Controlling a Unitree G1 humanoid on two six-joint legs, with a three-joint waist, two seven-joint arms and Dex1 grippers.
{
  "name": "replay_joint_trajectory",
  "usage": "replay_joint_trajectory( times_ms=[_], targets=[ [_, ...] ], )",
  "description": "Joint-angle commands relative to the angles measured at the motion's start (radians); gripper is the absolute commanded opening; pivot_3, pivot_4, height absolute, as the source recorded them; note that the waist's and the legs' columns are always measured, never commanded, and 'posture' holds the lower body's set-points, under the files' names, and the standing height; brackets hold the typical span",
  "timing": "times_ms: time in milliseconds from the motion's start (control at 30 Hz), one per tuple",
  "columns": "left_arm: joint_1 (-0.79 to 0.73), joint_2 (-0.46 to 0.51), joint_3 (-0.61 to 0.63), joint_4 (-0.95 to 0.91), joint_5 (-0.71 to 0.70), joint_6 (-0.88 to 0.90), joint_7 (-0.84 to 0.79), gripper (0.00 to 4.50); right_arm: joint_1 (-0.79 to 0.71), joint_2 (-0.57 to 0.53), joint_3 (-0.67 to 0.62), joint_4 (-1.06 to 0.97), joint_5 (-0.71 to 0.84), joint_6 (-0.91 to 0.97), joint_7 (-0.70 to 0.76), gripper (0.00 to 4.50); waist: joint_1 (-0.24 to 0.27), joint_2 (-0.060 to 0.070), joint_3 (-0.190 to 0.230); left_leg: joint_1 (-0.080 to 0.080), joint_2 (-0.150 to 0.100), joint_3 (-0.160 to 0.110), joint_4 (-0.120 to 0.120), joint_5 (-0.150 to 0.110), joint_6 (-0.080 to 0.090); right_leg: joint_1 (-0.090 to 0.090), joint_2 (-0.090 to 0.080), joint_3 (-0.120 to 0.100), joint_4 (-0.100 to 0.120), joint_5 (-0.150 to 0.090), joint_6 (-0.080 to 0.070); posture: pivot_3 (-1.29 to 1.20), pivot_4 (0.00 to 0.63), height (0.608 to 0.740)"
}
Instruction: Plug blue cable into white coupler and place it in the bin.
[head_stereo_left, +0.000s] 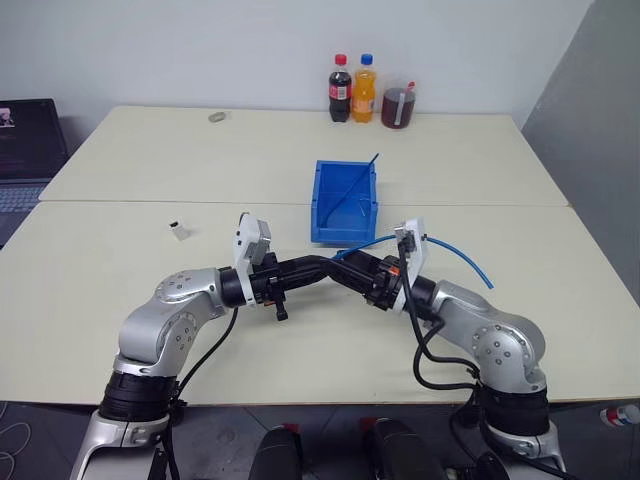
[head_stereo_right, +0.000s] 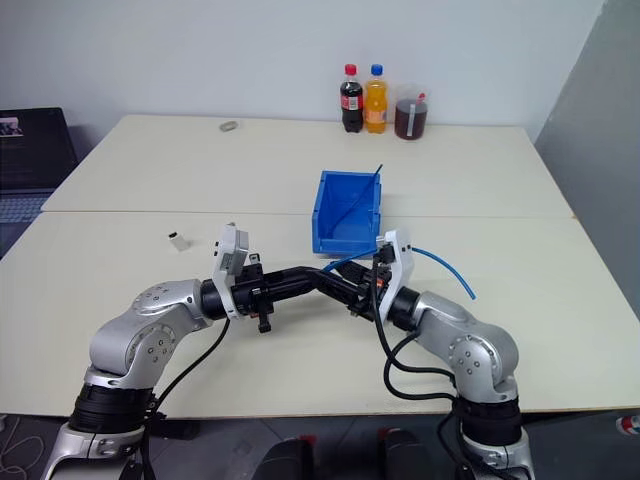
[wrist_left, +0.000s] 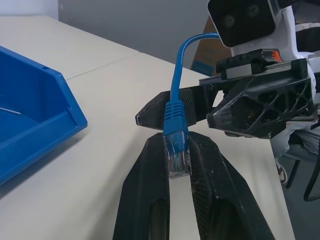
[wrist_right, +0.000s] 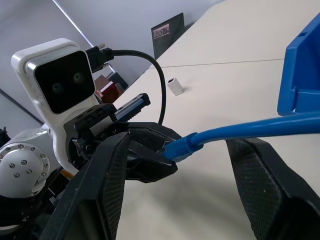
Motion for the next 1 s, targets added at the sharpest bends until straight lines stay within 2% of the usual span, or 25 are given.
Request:
replay_joint_trajectory(
  times_ms=[33, 133, 300, 400, 700, 767, 1000],
  targets=[
    [-0.01, -0.001, 0.021, -0.045, -0.028, 0.004, 0.003, 0.27, -0.026, 0.011, 0.004, -0.009, 0.043, -0.031, 0.022, 2.8, 0.0, 0.0, 0.0, 0.0, 0.0, 0.0, 0.0, 0.0, 0.0, 0.0, 0.0, 0.0, 0.0, 0.0, 0.0, 0.0, 0.15, 0.74],
    [-0.006, 0.001, 0.023, -0.046, -0.031, 0.005, 0.002, 0.27, -0.028, 0.014, 0.001, -0.005, 0.059, -0.033, 0.025, 2.2, 0.0, 0.0, 0.0, 0.0, 0.0, 0.0, 0.0, 0.0, 0.0, 0.0, 0.0, 0.0, 0.0, 0.0, 0.0, 0.0, 0.15, 0.74],
    [-0.002, 0.003, 0.021, -0.038, -0.032, 0.001, 0.002, 0.27, -0.028, 0.011, -0.003, -0.005, 0.093, -0.024, 0.029, 0.87, 0.0, 0.0, 0.0, 0.0, 0.0, 0.0, 0.0, 0.0, 0.0, 0.0, 0.0, 0.0, 0.0, 0.0, 0.0, 0.0, 0.15, 0.74],
    [-0.004, -0.002, 0.021, -0.03, -0.029, -0.006, 0.007, 0.27, -0.027, 0.004, -0.001, -0.009, 0.107, -0.015, 0.035, 0.23, 0.0, 0.0, 0.0, 0.0, 0.0, 0.0, 0.0, 0.0, 0.0, 0.0, 0.0, 0.0, 0.0, 0.0, 0.0, 0.0, 0.15, 0.74],
    [-0.012, -0.022, 0.015, 0.001, -0.024, -0.002, 0.031, 0.27, -0.033, -0.007, 0.006, -0.001, 0.127, -0.017, 0.039, 0.11, 0.0, 0.0, 0.0, 0.0, 0.0, 0.0, 0.0, 0.0, 0.0, 0.0, 0.0, 0.0, -0.001, 0.0, 0.0, 0.0, 0.15, 0.74],
    [-0.011, -0.013, 0.01, 0.007, -0.013, -0.005, 0.02, 0.97, -0.035, -0.008, 0.007, 0.001, 0.127, -0.018, 0.04, 0.11, 0.0, 0.0, 0.0, 0.0, 0.0, 0.0, 0.0, 0.0, 0.0, 0.0, 0.0, 0.0, -0.001, 0.0, 0.0, 0.0, 0.15, 0.74],
    [0.046, 0.05, 0.026, -0.01, -0.011, 0.003, -0.026, 2.42, -0.035, -0.019, 0.013, 0.007, 0.11, -0.043, 0.038, 0.11, -0.002, 0.0, 0.0, -0.001, 0.0, 0.0, -0.001, 0.0, 0.0, -0.001, 0.0, 0.001, -0.001, 0.0, 0.0, 0.0, 0.15, 0.74]
  ],
)
